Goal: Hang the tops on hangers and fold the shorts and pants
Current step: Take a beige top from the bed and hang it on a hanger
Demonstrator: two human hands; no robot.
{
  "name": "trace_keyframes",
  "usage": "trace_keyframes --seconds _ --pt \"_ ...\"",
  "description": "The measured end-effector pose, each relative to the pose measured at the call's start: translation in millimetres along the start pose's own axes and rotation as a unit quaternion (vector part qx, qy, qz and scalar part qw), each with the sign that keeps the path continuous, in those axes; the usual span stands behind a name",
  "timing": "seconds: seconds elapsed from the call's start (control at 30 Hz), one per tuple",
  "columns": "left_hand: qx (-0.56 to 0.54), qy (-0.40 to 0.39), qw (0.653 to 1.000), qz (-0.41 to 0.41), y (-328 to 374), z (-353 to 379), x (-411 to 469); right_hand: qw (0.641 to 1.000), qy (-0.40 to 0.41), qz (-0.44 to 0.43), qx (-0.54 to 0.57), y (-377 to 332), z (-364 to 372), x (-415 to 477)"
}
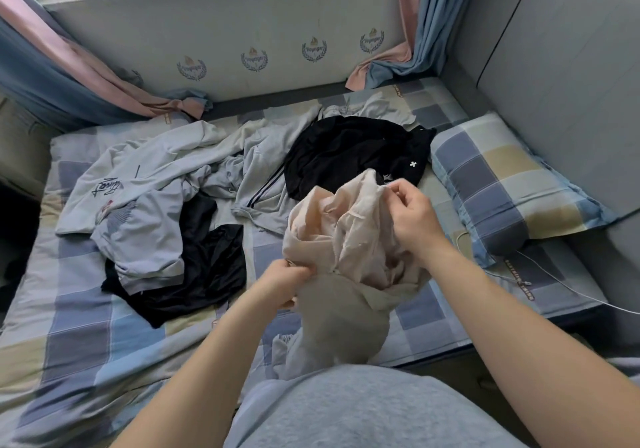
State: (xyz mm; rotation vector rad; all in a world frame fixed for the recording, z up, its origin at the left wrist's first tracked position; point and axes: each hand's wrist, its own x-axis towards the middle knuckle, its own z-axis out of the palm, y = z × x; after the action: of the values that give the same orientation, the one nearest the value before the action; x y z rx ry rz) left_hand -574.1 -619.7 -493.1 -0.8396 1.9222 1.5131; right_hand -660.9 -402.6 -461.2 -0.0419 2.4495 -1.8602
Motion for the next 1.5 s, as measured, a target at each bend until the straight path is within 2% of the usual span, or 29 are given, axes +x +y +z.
trace_keyframes --seconds 0.07,0.1,0.17,0.23,0.3,0.4,0.53,0.6,0.67,0.73,0.8,0.9,0.97,1.07,1.13,1.23,1.3,1.37,1.5 --pt "0.089 0.006 0.995 0.054 0.5 5.8 -3.0 0.998 -0.045 -0.041 -0.009 -19.4 -2.0 -0.8" --pt "0.133 0.047 0.985 0.097 3.9 8.3 -5.2 0.996 -0.075 -0.051 -0.013 -27.4 -2.9 -1.6" --pt "0.190 0.130 0.945 0.232 16.3 14.1 -14.5 0.988 -0.136 -0.063 -0.020 -40.3 -4.5 -3.2" --pt "0.166 0.091 0.924 0.334 29.5 20.0 -22.1 0.979 -0.190 -0.074 -0.027 -51.1 -3.6 -5.6" --pt "0.104 0.015 0.936 0.335 37.5 27.5 -23.8 0.973 -0.214 -0.081 -0.020 -57.1 0.2 -6.2" --pt "0.086 0.035 0.933 0.347 39.4 34.4 -20.9 0.982 -0.177 -0.065 0.004 -56.4 3.0 -4.2" --pt "-0.034 0.105 0.938 0.328 35.3 26.7 -17.3 0.996 -0.085 -0.004 -0.019 -27.0 -9.4 -3.7" --pt "-0.070 0.126 0.936 0.321 36.0 18.3 -19.0 0.995 -0.052 0.066 -0.054 -3.4 -11.7 -9.7" --pt "-0.116 0.136 0.931 0.318 38.6 15.3 -22.3 0.979 -0.037 0.170 -0.110 20.7 -7.5 -20.7" --pt "-0.207 0.130 0.927 0.283 42.2 17.5 -24.8 0.949 -0.042 0.282 -0.134 39.2 1.6 -35.7" --pt "-0.309 0.121 0.917 0.223 46.8 18.7 -27.1 0.910 -0.071 0.394 -0.107 50.7 11.0 -52.1" --pt "-0.422 0.112 0.886 0.157 51.8 12.9 -29.5 0.824 -0.197 0.526 -0.082 60.0 19.3 -71.2" --pt "-0.469 0.107 0.866 0.138 54.5 8.9 -29.2 0.788 -0.245 0.565 -0.003 70.3 21.8 -73.1" --pt "-0.490 0.107 0.855 0.131 57.3 7.8 -28.7 0.781 -0.224 0.560 0.163 73.2 30.4 -70.1" --pt "-0.492 0.112 0.854 0.126 56.6 8.2 -26.6 0.807 -0.172 0.538 0.171 75.6 39.4 -67.1" --pt "-0.476 0.134 0.862 0.111 50.1 4.8 -20.2 0.870 -0.067 0.472 0.126 78.6 43.8 -57.3" --pt "-0.447 0.161 0.875 0.094 40.2 -0.6 -11.2 0.886 0.033 0.431 0.165 76.1 37.0 -45.8" --pt "-0.433 0.192 0.879 0.048 24.8 -5.5 1.5 0.887 0.116 0.391 0.215 71.3 27.0 -32.4" --pt "-0.411 0.178 0.890 -0.082 -10.9 -5.3 21.4 0.883 0.155 0.363 0.255 64.7 14.0 -20.5"
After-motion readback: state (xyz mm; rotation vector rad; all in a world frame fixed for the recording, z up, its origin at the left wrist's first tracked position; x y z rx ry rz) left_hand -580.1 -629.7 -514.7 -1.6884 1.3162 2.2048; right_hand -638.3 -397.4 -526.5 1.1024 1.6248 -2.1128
